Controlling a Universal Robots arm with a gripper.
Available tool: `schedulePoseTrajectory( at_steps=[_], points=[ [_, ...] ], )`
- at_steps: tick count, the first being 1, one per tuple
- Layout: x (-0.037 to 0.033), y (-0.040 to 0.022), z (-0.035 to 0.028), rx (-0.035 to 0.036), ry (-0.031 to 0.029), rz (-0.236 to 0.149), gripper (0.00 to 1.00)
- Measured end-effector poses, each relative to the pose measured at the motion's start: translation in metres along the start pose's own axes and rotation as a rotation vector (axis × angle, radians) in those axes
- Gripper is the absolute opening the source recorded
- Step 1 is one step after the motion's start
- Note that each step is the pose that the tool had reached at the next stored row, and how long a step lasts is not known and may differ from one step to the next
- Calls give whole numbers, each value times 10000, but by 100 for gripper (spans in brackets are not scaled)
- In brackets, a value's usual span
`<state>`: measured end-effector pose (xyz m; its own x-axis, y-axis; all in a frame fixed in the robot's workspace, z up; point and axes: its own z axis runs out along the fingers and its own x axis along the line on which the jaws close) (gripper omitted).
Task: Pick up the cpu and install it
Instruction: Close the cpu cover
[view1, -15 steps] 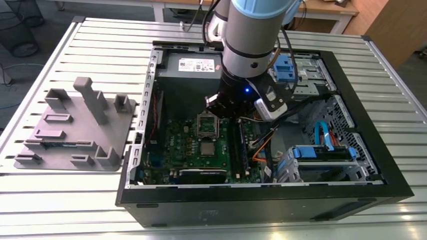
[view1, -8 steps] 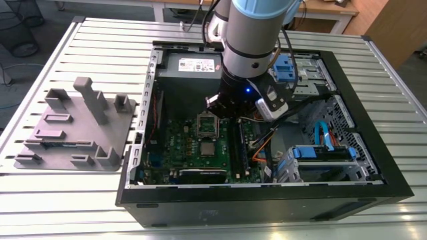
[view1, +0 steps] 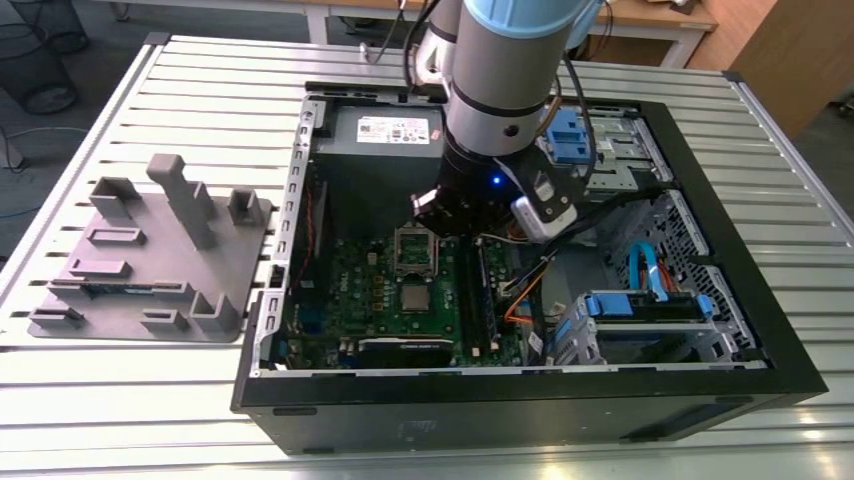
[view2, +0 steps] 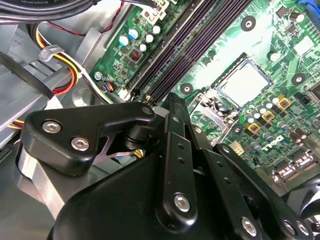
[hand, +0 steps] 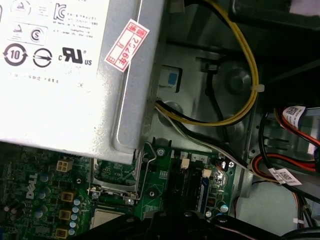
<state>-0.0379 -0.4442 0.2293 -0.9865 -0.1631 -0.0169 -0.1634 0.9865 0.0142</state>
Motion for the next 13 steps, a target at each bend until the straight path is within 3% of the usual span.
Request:
schedulePoseTrajectory(
  at_steps=[6,13],
  points=[
    [-1,0,1,-49,-6,-416,11],
    [-2,0,7,-150,-70,-1290,11]
  ],
)
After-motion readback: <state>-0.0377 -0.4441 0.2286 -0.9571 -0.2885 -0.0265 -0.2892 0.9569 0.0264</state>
